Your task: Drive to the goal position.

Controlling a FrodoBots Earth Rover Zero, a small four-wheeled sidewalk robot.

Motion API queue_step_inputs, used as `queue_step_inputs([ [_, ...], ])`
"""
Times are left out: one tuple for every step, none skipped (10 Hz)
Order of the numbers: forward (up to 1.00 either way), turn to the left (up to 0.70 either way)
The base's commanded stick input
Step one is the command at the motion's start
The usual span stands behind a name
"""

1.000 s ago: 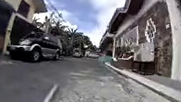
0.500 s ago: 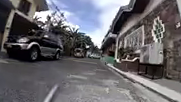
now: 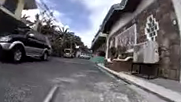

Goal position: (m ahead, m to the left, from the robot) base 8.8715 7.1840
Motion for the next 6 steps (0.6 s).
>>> queue_step_inputs([
  [0.85, 0.00],
  [0.85, 0.00],
  [0.85, 0.00],
  [0.85, 0.00],
  [0.85, 0.00],
  [0.85, 0.00],
])
